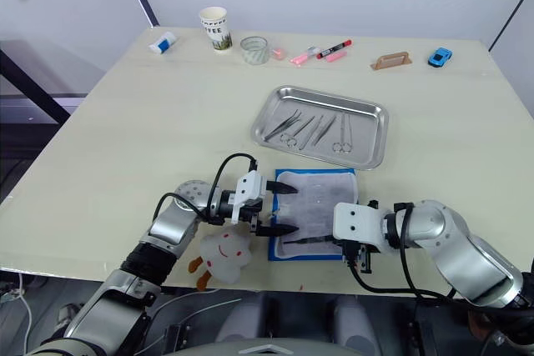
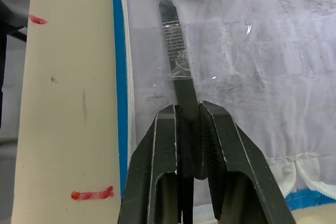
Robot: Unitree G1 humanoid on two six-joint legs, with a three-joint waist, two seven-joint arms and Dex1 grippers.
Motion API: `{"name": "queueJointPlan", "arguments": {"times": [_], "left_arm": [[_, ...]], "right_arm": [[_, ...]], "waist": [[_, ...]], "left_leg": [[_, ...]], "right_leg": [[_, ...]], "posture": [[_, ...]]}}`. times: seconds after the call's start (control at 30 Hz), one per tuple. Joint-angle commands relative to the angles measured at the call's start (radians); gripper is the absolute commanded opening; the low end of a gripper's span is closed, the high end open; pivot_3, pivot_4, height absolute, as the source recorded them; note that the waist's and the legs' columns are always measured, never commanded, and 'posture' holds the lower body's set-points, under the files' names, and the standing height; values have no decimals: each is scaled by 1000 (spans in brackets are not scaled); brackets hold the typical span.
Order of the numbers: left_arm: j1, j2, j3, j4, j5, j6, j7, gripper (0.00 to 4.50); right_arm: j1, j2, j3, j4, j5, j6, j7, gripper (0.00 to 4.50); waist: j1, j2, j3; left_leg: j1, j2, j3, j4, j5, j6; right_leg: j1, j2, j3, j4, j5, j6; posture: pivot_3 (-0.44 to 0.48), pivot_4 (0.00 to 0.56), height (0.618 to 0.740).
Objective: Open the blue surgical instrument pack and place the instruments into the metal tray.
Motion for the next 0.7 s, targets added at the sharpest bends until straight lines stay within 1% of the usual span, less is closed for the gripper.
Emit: {"name": "queueJointPlan", "arguments": {"times": [0.03, 0.33, 0.7], "left_arm": [[24, 4, -34, 55, 50, 17, 9, 4500], [18, 3, -44, 70, 56, 12, 20, 4500], [16, 1, -49, 75, 61, 15, 25, 4500]], "right_arm": [[-32, -16, -14, -25, -13, 21, 2, 76], [-71, -42, -3, -62, -23, 88, 13, 74], [-87, -73, 12, -103, -45, 118, 12, 74]], "waist": [[1, 0, 0], [8, 0, 0], [10, 0, 0]], "left_leg": [[0, 0, 0, 0, 0, 0], [0, 0, 0, 0, 0, 0], [0, 0, 0, 0, 0, 0]], "right_leg": [[0, 0, 0, 0, 0, 0], [0, 0, 0, 0, 0, 0], [0, 0, 0, 0, 0, 0]], "posture": [[0, 150, 740], [0, 150, 740], [0, 150, 740]]}}
